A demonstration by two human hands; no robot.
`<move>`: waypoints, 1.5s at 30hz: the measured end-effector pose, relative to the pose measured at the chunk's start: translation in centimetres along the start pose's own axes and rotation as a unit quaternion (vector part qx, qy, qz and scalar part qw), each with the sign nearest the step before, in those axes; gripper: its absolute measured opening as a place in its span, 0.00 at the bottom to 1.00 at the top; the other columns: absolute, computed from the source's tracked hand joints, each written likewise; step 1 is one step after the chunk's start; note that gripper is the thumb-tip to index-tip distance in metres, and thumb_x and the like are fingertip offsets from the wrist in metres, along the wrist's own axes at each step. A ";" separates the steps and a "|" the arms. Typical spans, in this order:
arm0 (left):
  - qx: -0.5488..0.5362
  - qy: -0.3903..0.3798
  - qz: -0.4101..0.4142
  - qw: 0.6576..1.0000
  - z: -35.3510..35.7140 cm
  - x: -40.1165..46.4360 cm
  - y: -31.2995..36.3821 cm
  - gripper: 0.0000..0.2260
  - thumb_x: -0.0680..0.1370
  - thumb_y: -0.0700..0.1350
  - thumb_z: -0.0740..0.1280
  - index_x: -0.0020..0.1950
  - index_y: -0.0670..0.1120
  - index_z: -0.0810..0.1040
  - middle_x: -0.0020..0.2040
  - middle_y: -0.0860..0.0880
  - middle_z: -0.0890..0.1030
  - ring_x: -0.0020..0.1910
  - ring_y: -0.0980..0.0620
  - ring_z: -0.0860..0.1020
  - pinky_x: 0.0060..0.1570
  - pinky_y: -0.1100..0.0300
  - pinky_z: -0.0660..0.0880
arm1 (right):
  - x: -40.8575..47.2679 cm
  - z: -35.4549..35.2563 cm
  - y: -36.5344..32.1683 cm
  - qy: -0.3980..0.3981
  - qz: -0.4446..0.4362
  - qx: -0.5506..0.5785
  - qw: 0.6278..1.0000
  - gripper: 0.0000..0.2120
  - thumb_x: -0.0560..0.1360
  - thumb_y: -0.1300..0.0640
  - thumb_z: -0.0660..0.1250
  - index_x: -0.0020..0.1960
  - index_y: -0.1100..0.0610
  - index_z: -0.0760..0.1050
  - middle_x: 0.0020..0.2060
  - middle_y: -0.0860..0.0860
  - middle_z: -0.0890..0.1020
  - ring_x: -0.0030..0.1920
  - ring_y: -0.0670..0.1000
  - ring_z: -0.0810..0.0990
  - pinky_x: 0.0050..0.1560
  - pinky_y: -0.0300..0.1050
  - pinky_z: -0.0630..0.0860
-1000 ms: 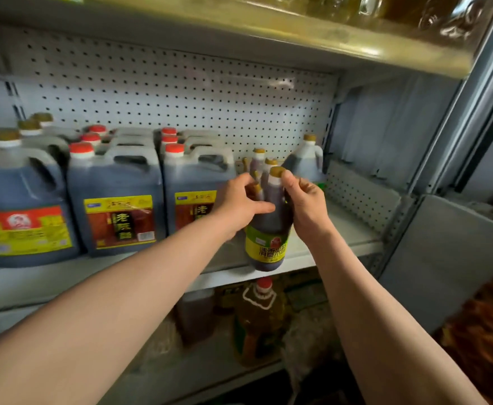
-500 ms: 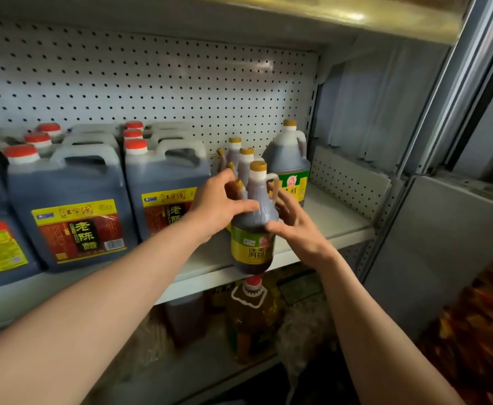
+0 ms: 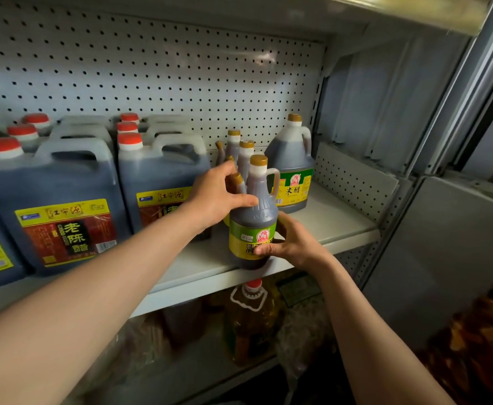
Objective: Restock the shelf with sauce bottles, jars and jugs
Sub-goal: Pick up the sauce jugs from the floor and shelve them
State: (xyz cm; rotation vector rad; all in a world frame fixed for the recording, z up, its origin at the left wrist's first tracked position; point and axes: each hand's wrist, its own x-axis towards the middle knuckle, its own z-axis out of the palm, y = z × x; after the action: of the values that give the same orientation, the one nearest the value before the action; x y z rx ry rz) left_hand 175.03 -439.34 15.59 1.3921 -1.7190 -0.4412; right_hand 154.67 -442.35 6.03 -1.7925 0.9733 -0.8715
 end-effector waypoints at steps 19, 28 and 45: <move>0.217 -0.028 0.170 0.961 -3.4 7.6 1.5 0.20 0.64 0.50 0.80 0.52 0.52 0.78 0.59 0.50 0.78 0.70 0.49 0.64 0.64 0.50 0.67 | 5.8 -0.5 1.1 -0.019 0.010 -0.001 1.000 0.42 0.63 0.52 0.83 0.72 0.55 0.68 0.66 0.50 0.79 0.69 0.49 0.75 0.65 0.58 0.77; 0.168 -0.113 0.100 0.974 -4.0 11.3 1.0 0.19 0.65 0.45 0.81 0.47 0.55 0.74 0.55 0.49 0.80 0.39 0.62 0.73 0.41 0.60 0.69 | 8.1 -0.5 1.6 -0.022 0.012 -0.010 1.000 0.37 0.67 0.56 0.81 0.71 0.56 0.67 0.64 0.52 0.80 0.66 0.50 0.77 0.65 0.57 0.77; 0.293 -0.092 0.071 0.949 -3.9 14.4 0.0 0.20 0.66 0.48 0.80 0.49 0.55 0.73 0.47 0.49 0.79 0.46 0.47 0.78 0.46 0.51 0.77 | 12.7 0.3 2.4 -0.002 0.017 -0.044 0.999 0.41 0.63 0.47 0.83 0.70 0.51 0.68 0.61 0.47 0.82 0.62 0.48 0.80 0.64 0.56 0.78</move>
State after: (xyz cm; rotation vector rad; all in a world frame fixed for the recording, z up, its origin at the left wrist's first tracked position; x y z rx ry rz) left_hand 177.93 -451.68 23.48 1.6547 -2.2005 0.0357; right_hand 159.96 -454.15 5.78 -1.8445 1.0511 -0.8151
